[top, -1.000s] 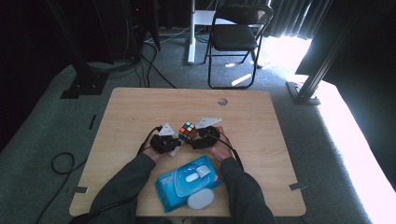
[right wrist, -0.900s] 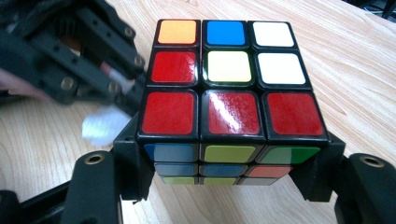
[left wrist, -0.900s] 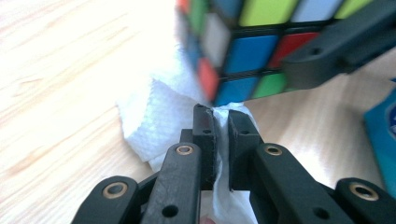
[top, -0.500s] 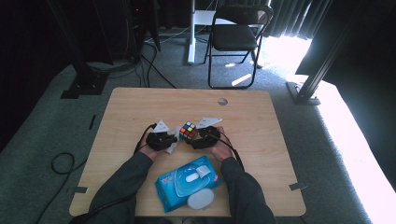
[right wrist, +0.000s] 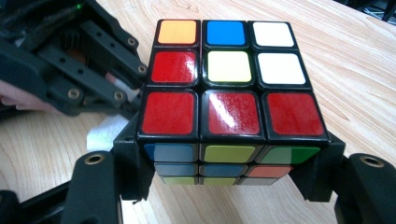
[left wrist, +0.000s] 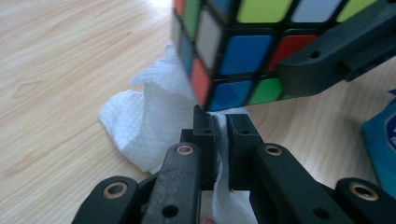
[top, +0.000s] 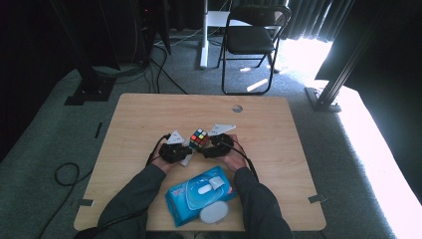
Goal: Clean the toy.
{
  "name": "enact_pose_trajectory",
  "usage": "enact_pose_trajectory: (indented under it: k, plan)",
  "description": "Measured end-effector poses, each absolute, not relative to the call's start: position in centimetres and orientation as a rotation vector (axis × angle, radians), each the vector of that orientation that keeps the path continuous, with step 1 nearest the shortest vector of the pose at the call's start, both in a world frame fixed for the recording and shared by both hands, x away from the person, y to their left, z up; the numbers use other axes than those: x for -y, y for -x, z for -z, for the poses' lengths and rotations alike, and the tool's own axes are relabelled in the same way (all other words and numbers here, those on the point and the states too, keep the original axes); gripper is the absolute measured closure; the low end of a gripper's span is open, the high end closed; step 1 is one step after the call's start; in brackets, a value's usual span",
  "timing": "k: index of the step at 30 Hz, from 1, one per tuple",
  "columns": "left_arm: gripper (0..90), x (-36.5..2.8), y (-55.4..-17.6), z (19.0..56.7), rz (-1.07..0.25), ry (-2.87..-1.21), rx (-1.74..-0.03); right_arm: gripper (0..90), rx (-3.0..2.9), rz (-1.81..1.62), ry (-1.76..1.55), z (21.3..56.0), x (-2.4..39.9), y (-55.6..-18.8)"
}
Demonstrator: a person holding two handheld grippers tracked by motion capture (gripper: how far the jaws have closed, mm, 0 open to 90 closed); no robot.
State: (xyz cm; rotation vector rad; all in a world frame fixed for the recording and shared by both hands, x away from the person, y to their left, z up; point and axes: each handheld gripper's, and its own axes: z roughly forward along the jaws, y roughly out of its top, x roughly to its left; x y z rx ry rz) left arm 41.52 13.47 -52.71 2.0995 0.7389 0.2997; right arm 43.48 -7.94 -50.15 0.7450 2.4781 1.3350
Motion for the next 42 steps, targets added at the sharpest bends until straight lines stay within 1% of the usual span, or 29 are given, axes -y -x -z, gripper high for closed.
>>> enact_pose_trajectory:
  k: [6,9,12,14,22,23,29,36,42]
  plan:
    - [84.7,-12.6,-41.0,52.7,-0.266,-2.108,-0.681,34.1,-2.471,-1.348,-0.742,50.1,7.8,-43.5]
    - [84.7,-11.6,-40.5,52.9,-0.233,-2.133,-0.624,34.1,-2.474,-1.343,-0.741,50.1,7.7,-43.5]
    - [84.7,-11.0,-40.0,52.9,-0.236,-2.165,-0.579,34.1,-2.476,-1.34,-0.746,50.2,7.5,-43.5]
    - [84.7,-11.0,-40.0,52.9,-0.236,-2.165,-0.579,34.1,-2.476,-1.342,-0.746,50.2,7.5,-43.5]
    - [84.6,-12.5,-40.7,52.7,-0.293,-2.111,-0.666,34.1,-2.47,-1.354,-0.749,50.1,7.8,-43.5]
    - [84.6,-13.2,-41.0,52.7,-0.308,-2.087,-0.706,34.1,-2.467,-1.352,-0.753,50.1,7.9,-43.5]
    - [84.5,-15.2,-41.6,52.6,-0.353,-2.028,-0.806,34.1,-2.464,-1.36,-0.758,50.2,8.2,-43.5]
    - [84.5,-18.1,-41.8,51.7,-0.405,-1.92,-0.908,34.1,-2.482,-1.324,-0.763,50.8,7.8,-43.4]
    - [84.0,-18.6,-41.5,51.6,-0.418,-1.929,-0.899,34.1,-2.484,-1.272,-0.792,51.4,7.3,-43.6]
